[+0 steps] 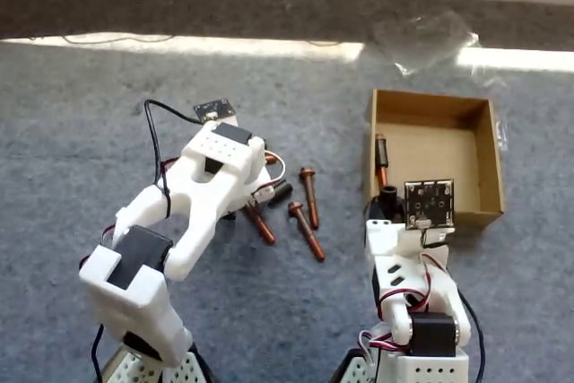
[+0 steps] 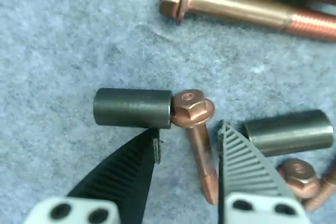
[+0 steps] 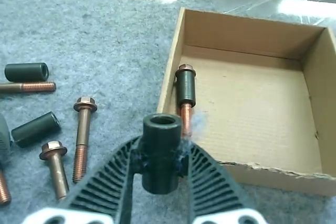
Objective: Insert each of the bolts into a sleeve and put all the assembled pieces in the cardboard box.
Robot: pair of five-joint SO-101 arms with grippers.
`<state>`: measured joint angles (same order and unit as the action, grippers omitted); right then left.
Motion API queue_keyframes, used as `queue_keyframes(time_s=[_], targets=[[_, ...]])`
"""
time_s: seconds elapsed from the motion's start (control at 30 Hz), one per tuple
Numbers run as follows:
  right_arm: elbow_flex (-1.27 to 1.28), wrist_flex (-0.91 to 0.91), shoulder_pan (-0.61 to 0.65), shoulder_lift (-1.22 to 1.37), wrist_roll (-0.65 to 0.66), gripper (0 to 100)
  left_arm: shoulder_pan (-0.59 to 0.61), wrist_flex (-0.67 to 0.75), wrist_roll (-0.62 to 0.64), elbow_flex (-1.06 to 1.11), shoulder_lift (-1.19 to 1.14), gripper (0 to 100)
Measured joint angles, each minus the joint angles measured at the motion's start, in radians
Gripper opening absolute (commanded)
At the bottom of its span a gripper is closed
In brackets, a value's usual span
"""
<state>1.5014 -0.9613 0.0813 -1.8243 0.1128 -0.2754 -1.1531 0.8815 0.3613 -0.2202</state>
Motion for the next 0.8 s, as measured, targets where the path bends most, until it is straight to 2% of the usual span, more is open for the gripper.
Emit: queue_keyframes(time_s=[0.2,0.43,0.7,0.8], targets=[[0.000,0.000,0.000,0.000,0.000,0.5,0.000,0.017,0.002,-0.003,-0.002,0],[0.000,0.000,0.000,0.000,0.000,0.5,0.051,0.043,0.002,-0.003,-0.003,2],[0.000,0.000,0.000,0.000,0.000,0.5,0.055,0.081,0.000,-0.003,-0.003,2],[0.000,0.000,0.000,0.000,0.000,0.5,0.055,0.087,-0.083,-0.003,-0.003,2]])
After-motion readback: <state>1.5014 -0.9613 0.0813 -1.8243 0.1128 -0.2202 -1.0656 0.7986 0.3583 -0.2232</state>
